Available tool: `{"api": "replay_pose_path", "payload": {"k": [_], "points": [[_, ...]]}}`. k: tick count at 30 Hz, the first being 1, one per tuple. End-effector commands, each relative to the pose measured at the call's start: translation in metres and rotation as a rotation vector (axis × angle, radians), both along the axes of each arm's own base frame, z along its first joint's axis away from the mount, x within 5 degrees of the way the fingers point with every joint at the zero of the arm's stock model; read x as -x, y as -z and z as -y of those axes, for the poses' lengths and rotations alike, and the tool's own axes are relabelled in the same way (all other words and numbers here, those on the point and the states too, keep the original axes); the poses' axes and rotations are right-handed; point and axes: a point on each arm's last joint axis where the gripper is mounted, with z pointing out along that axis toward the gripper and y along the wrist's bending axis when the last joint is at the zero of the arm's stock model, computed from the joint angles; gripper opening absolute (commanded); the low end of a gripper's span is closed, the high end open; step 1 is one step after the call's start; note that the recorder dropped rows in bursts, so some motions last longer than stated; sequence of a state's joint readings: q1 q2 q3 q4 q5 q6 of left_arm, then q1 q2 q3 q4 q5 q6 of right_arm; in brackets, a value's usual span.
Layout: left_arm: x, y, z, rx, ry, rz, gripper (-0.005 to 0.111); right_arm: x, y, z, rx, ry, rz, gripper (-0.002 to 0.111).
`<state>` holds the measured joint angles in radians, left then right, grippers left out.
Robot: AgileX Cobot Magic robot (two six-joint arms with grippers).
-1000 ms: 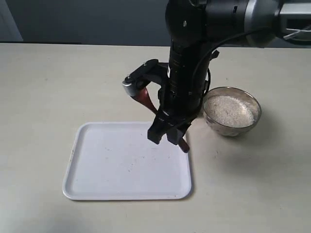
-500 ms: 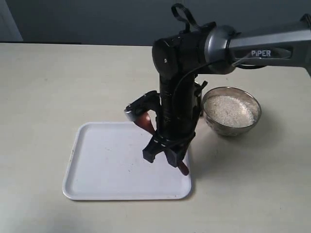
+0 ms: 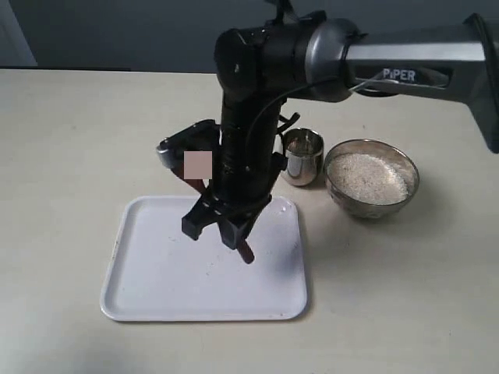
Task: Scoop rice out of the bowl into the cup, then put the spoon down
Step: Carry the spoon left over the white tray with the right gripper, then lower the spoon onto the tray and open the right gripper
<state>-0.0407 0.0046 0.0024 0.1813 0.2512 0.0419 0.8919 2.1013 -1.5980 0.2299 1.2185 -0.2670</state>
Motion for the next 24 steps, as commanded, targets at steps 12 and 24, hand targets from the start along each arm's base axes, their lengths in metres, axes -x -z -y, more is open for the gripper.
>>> {"api": "replay_pose_path", "payload": {"k": [12, 24], "points": [[0.0, -0.002, 0.0, 0.01, 0.004, 0.018, 0.001, 0.002, 0.023, -0.005, 0.065, -0.028, -0.008, -0.001], [0.0, -0.002, 0.0, 0.01, 0.004, 0.018, 0.001, 0.001, 0.023, -0.004, 0.076, -0.037, 0.006, 0.025]]}}
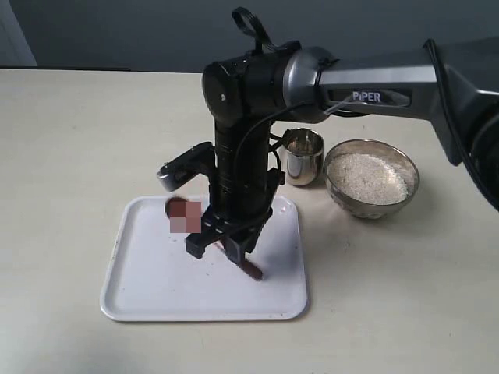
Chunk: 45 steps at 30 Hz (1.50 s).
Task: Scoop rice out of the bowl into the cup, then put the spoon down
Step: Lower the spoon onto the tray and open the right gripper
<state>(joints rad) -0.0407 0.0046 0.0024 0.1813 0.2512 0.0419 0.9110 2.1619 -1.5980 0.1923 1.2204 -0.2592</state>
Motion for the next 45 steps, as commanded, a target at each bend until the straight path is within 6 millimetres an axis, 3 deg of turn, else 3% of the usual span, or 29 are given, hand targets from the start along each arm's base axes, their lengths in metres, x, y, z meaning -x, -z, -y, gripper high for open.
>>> {"api": "replay_pose_path", "payload": {"k": [1, 9, 16, 18, 22, 31, 40, 42, 45], "points": [[0.0, -0.002, 0.0, 0.01, 0.004, 0.018, 0.001, -0.002, -0.002, 0.0, 0.006, -0.011, 0.022, 0.026], [0.0, -0.002, 0.0, 0.01, 0.004, 0.018, 0.001, -0.002, -0.008, 0.001, -0.003, -0.013, 0.034, 0.026], [0.0, -0.002, 0.0, 0.01, 0.004, 0.018, 0.001, -0.001, -0.046, 0.007, -0.068, -0.013, 0.101, 0.026], [0.0, -0.002, 0.0, 0.01, 0.004, 0.018, 0.001, -0.005, -0.048, 0.011, -0.036, -0.016, 0.15, 0.026], [0.0, -0.002, 0.0, 0.01, 0.004, 0.018, 0.001, -0.019, -0.034, 0.013, 0.003, -0.012, 0.233, 0.026], [0.0, -0.002, 0.0, 0.01, 0.004, 0.018, 0.001, -0.035, 0.008, 0.013, 0.032, 0.017, 0.204, 0.026], [0.0, -0.002, 0.0, 0.01, 0.004, 0.018, 0.001, -0.046, 0.007, 0.004, -0.061, 0.009, 0.326, 0.025], [0.0, -0.002, 0.0, 0.01, 0.004, 0.018, 0.001, -0.048, 0.008, 0.003, -0.073, 0.007, 0.341, 0.02], [0.0, -0.002, 0.0, 0.01, 0.004, 0.018, 0.001, -0.051, 0.015, 0.004, -0.049, -0.016, 0.363, 0.004]]}}
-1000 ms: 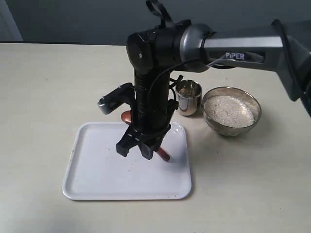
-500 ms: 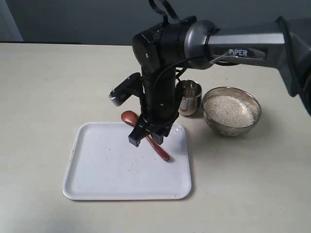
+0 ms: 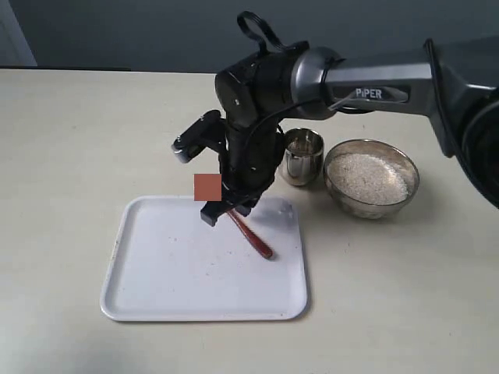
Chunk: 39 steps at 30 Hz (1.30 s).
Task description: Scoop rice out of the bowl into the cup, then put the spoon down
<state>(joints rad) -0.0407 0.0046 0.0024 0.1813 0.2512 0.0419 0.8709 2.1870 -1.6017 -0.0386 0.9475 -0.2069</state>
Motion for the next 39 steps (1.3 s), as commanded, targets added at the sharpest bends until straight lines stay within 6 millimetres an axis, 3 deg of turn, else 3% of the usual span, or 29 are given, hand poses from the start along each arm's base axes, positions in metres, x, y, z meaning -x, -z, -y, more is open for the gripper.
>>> {"api": "replay_pose_path", "payload": {"k": [1, 5, 29, 33, 36, 39], "points": [[0.0, -0.002, 0.0, 0.01, 0.004, 0.018, 0.001, -0.007, 0.009, 0.002, 0.032, 0.0, 0.04, -0.001], [0.0, -0.002, 0.0, 0.01, 0.004, 0.018, 0.001, -0.005, 0.018, 0.003, 0.058, -0.001, 0.016, -0.001], [0.0, -0.002, 0.0, 0.01, 0.004, 0.018, 0.001, 0.014, 0.015, -0.005, -0.024, -0.017, -0.197, -0.001], [0.0, -0.002, 0.0, 0.01, 0.004, 0.018, 0.001, 0.01, -0.003, 0.001, -0.002, -0.007, -0.123, -0.001], [0.0, -0.002, 0.0, 0.01, 0.004, 0.018, 0.001, 0.005, -0.034, 0.007, -0.019, 0.049, -0.007, -0.001], [0.0, -0.002, 0.0, 0.01, 0.004, 0.018, 0.001, 0.007, -0.079, 0.012, -0.111, 0.098, 0.091, -0.001]]}}
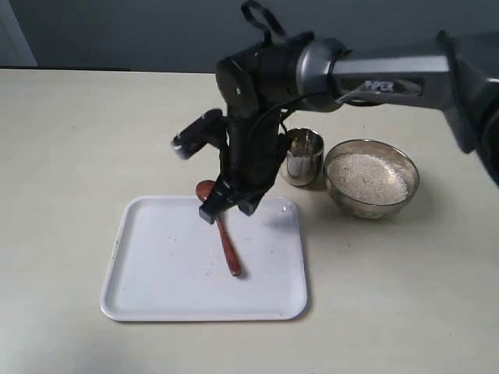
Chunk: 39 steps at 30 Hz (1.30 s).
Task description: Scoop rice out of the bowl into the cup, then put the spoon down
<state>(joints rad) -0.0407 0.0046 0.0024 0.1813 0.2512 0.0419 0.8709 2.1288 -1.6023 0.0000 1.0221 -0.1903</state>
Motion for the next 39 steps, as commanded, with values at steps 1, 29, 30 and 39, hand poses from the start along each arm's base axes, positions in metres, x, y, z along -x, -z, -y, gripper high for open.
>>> {"api": "replay_pose_path", "payload": {"k": [1, 29, 30, 39], "points": [[0.0, -0.002, 0.0, 0.01, 0.004, 0.018, 0.001, 0.002, -0.072, 0.01, -0.144, 0.08, 0.155, -0.001], [0.0, -0.002, 0.0, 0.01, 0.004, 0.018, 0.001, 0.145, -0.119, 0.103, -0.95, 0.166, 0.379, -0.001], [0.0, -0.002, 0.0, 0.01, 0.004, 0.018, 0.001, 0.149, -0.122, 0.104, -0.978, 0.157, 0.39, -0.001], [0.0, -0.002, 0.0, 0.01, 0.004, 0.018, 0.001, 0.156, -0.13, 0.113, -1.012, 0.143, 0.407, -0.001]]}}
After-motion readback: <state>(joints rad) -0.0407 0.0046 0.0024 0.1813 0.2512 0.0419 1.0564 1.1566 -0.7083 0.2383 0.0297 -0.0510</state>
